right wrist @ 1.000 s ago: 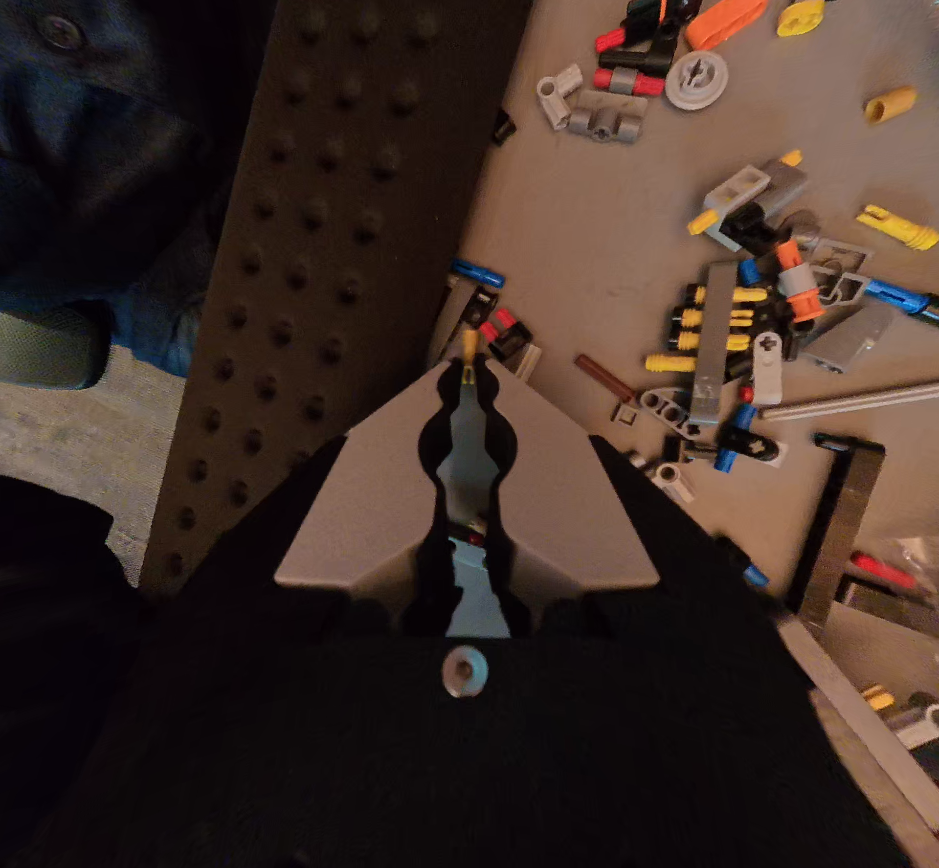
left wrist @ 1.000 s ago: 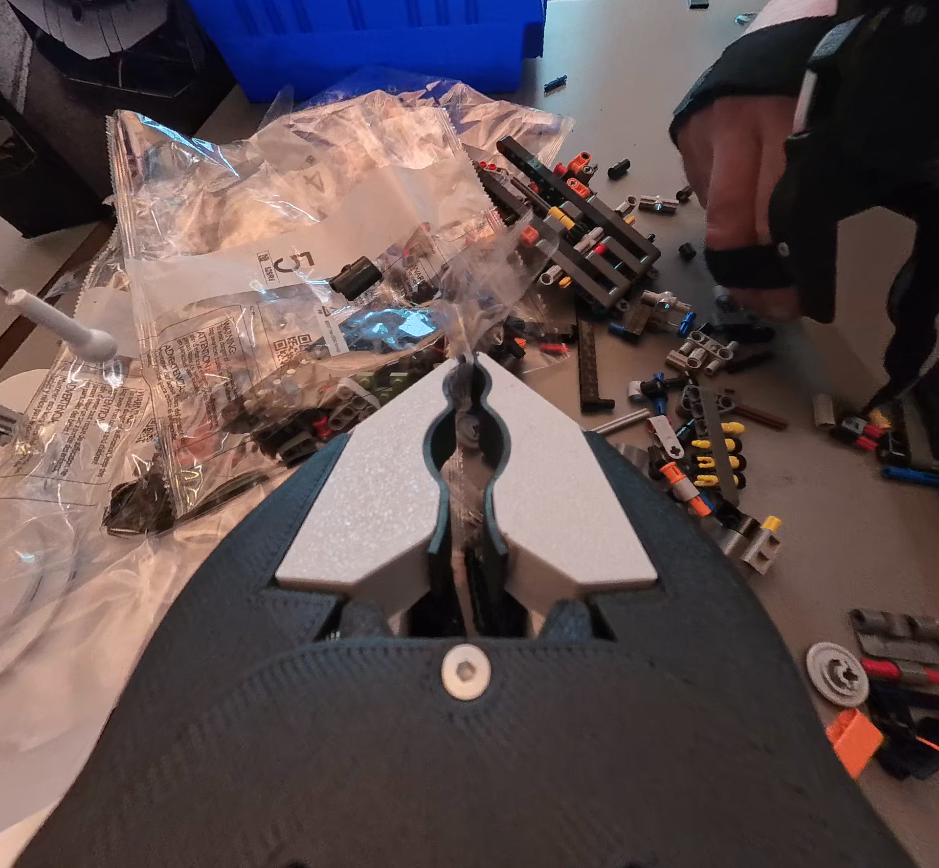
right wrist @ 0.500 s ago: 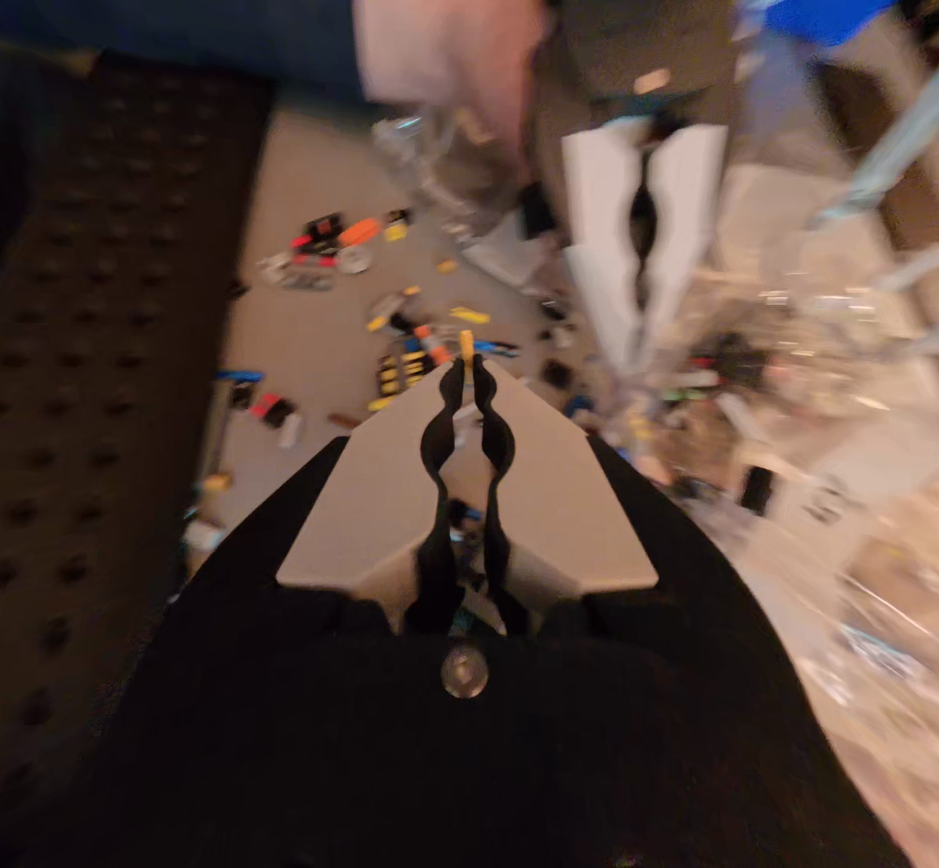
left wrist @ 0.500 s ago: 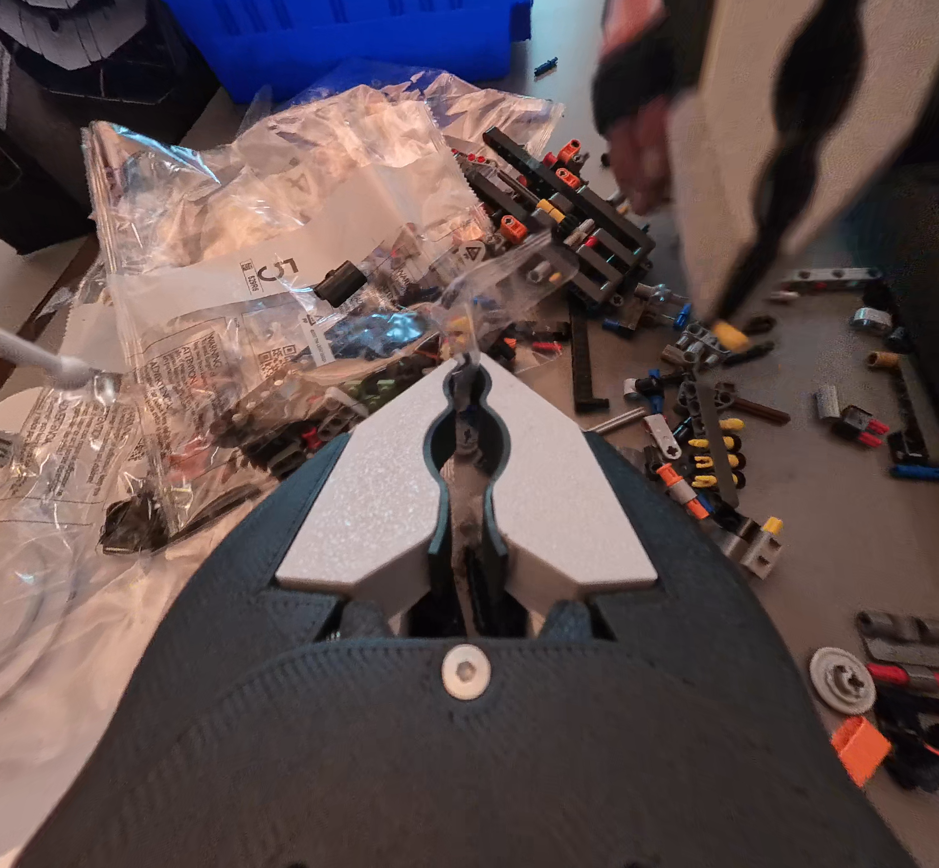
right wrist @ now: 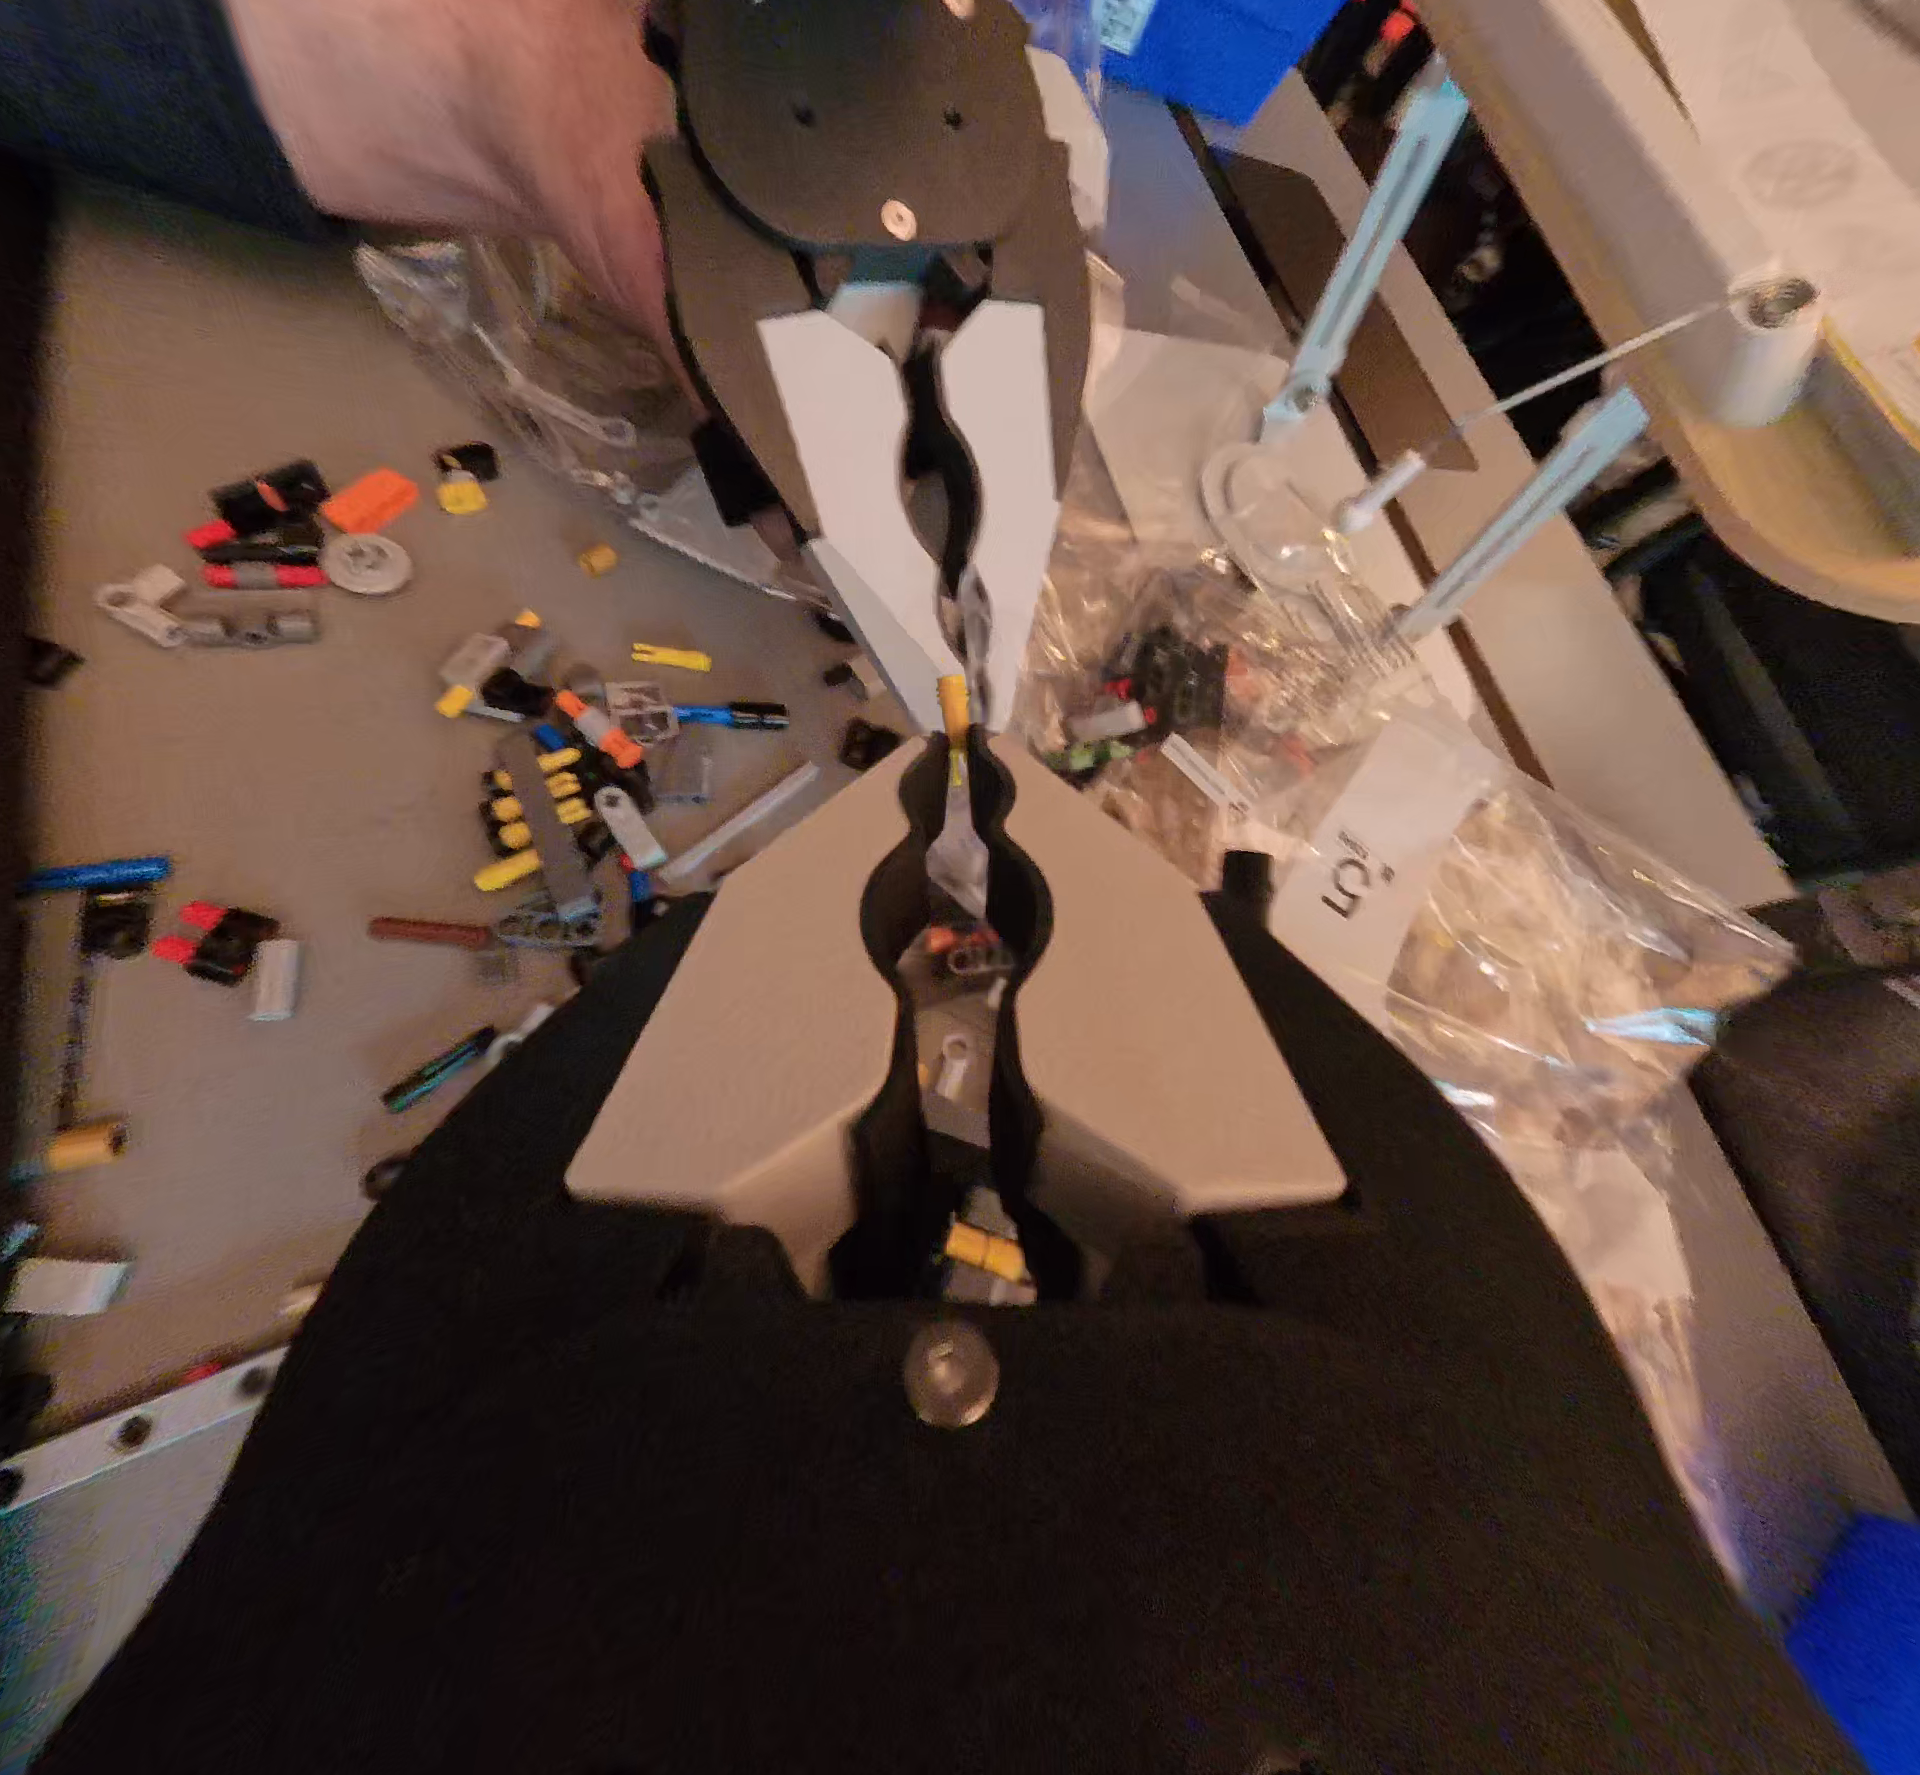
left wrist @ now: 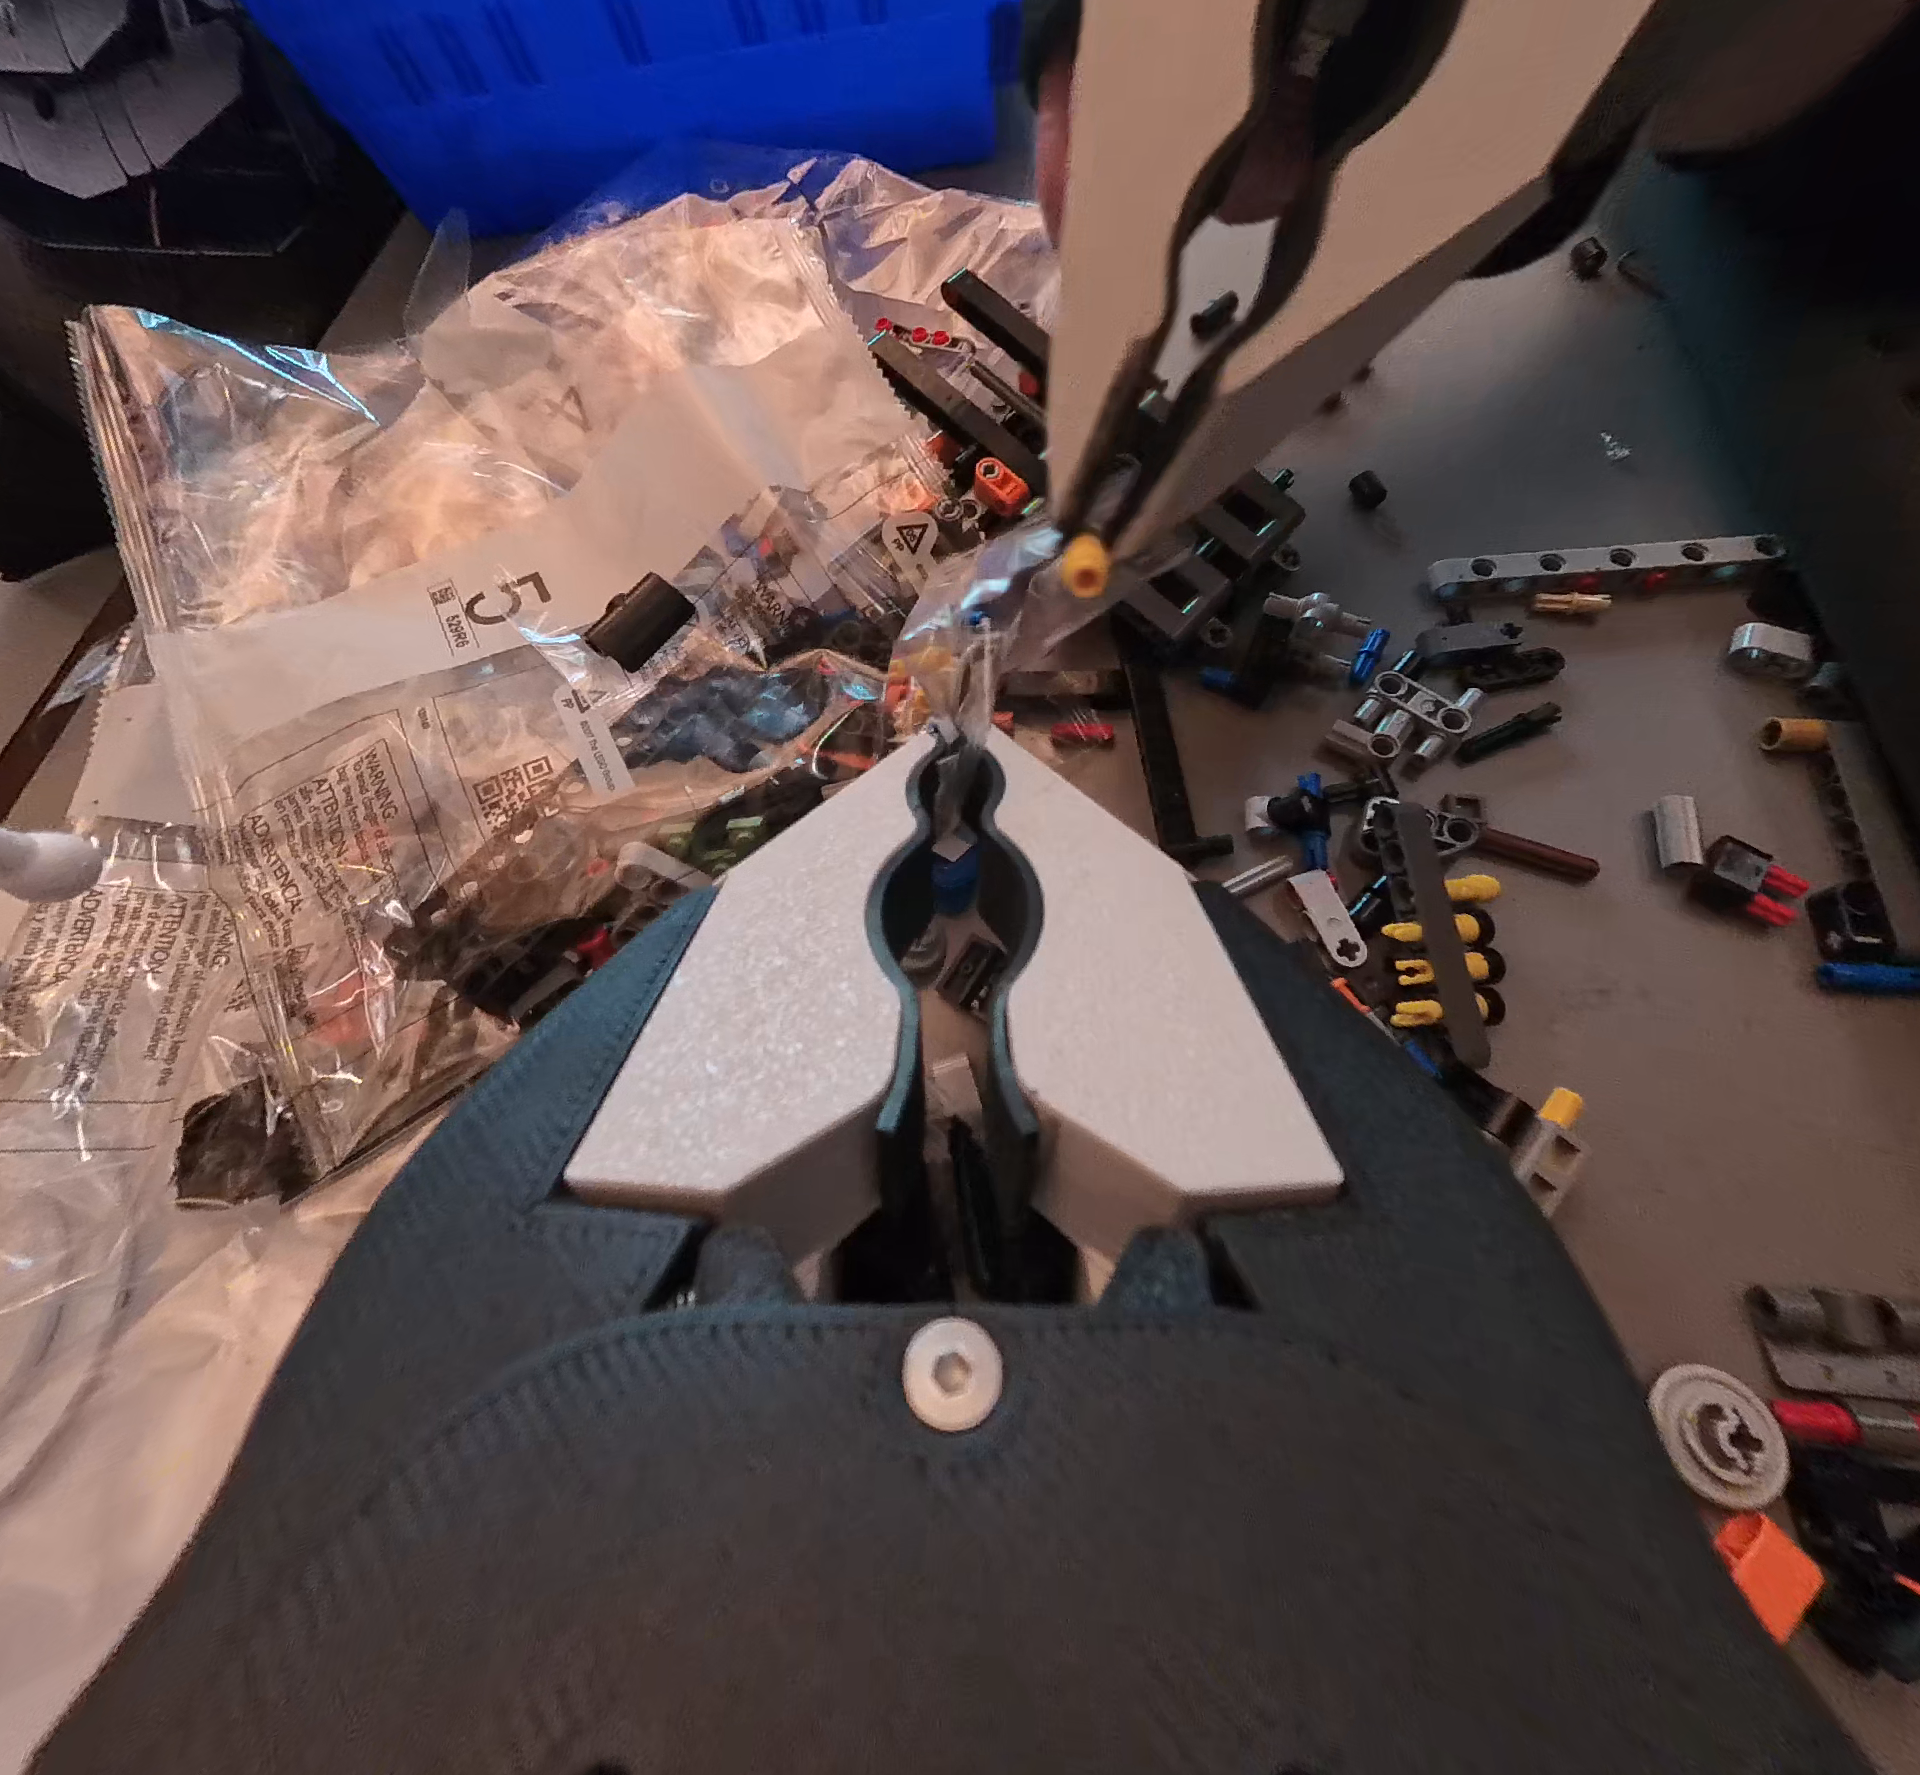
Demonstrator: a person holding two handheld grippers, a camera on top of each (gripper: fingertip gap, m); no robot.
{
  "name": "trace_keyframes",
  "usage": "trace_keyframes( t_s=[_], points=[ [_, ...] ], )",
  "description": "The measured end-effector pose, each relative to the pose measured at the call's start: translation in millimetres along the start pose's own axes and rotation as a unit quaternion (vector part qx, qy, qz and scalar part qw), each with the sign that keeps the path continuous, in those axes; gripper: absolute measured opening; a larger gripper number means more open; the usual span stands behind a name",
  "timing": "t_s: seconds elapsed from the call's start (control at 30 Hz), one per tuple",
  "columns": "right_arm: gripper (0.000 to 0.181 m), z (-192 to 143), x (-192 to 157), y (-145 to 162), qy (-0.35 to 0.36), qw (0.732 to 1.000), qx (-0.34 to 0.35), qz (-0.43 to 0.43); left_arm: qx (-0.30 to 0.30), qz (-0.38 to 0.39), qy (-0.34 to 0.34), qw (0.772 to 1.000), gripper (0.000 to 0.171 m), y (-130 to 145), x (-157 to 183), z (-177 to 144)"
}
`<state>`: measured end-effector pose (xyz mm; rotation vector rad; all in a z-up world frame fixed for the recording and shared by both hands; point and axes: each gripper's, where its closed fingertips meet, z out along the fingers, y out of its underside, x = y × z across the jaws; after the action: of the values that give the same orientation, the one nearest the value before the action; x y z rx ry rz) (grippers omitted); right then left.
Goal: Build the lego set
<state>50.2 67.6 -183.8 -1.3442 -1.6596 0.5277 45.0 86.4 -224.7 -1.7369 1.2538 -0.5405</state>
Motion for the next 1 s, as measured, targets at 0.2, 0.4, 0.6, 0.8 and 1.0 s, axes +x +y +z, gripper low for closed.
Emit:
trace_keyframes(
  t_s=[0.2, 0.4, 0.6, 0.8, 1.0],
  points=[
    [0.001, -1.2, 9.1, 1.7, 0.025, 1.0, -0.009, 0.009, -0.002, 0.008, -0.001, 1.0, 0.0, -4.3, 2.7, -0.9],
    [0.001, 5.8, 10.8, 9.6, 0.04, 0.998, -0.045, 0.005, 0.0, 0.006, 0.001, 1.0, 0.0, -7.1, 4.0, -3.7],
    [0.001, 0.5, 12.1, 0.2, 0.054, 0.998, -0.029, -0.01, 0.002, 0.0, 0.006, 1.0, 0.0, -8.8, 5.4, -4.1],
    [0.0, -2.8, 6.2, 5.8, 0.039, 0.998, -0.052, -0.014, 0.005, -0.008, 0.008, 1.0, 0.0, -9.9, 4.5, -5.7],
    [0.001, -1.6, 13.2, 15.6, 0.057, 0.995, -0.08, -0.006, 0.004, -0.006, 0.012, 1.0, 0.0, -9.7, 6.7, -4.4]
  ],
)
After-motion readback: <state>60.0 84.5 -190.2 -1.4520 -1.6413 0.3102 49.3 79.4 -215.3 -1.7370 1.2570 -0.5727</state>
